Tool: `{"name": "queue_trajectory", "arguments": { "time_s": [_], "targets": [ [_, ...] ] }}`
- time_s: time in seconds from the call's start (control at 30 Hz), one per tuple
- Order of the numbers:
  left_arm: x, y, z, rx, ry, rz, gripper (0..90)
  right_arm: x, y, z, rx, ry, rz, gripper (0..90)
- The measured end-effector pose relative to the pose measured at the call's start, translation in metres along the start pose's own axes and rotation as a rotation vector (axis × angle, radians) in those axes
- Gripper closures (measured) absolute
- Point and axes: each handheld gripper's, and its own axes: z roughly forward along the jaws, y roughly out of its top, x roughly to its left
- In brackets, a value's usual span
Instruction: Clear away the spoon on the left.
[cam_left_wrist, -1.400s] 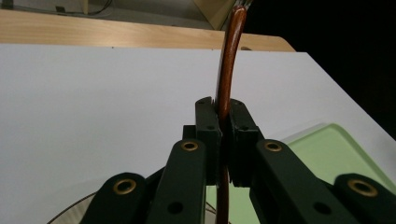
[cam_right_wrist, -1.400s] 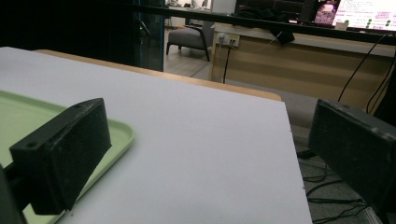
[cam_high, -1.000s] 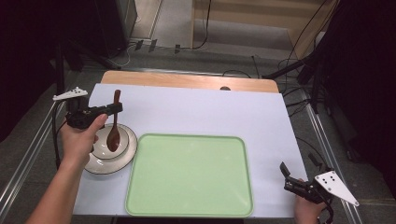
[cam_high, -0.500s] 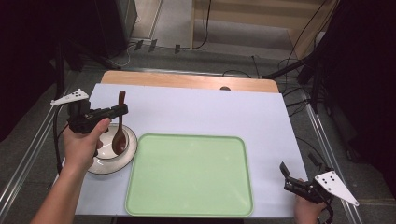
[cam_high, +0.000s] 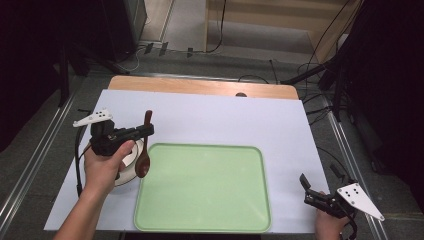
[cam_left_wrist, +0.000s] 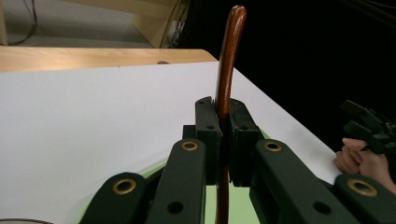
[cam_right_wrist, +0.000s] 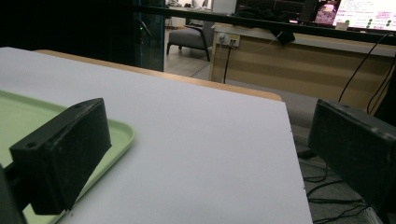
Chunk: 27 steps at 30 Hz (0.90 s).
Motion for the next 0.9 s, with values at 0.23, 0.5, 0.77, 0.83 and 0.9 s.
{"name": "queue_trajectory", "arguments": {
  "time_s": [0.23, 0.5, 0.77, 0.83, 0.9],
  "targets": [
    [-0.004, -0.019, 0.007, 0.007, -0.024, -0.019, 85.8, 0.0, 0.0, 0.0, 0.0, 0.0, 0.0, 0.0],
    [-0.001, -0.043, 0.016, 0.008, -0.087, -0.081, 85.8, 0.0, 0.0, 0.0, 0.0, -0.001, 0.0, 0.0],
    [0.001, -0.06, 0.024, 0.021, -0.151, -0.111, 85.7, 0.0, 0.0, 0.0, -0.001, 0.001, 0.0, 0.0],
    [0.003, -0.063, 0.025, 0.022, -0.163, -0.122, 85.7, 0.0, 0.0, 0.0, -0.001, 0.001, 0.001, 0.0],
    [0.006, -0.066, 0.025, 0.015, -0.189, -0.137, 85.7, 0.0, 0.0, 0.0, 0.0, 0.002, 0.001, 0.0]
  ]
}}
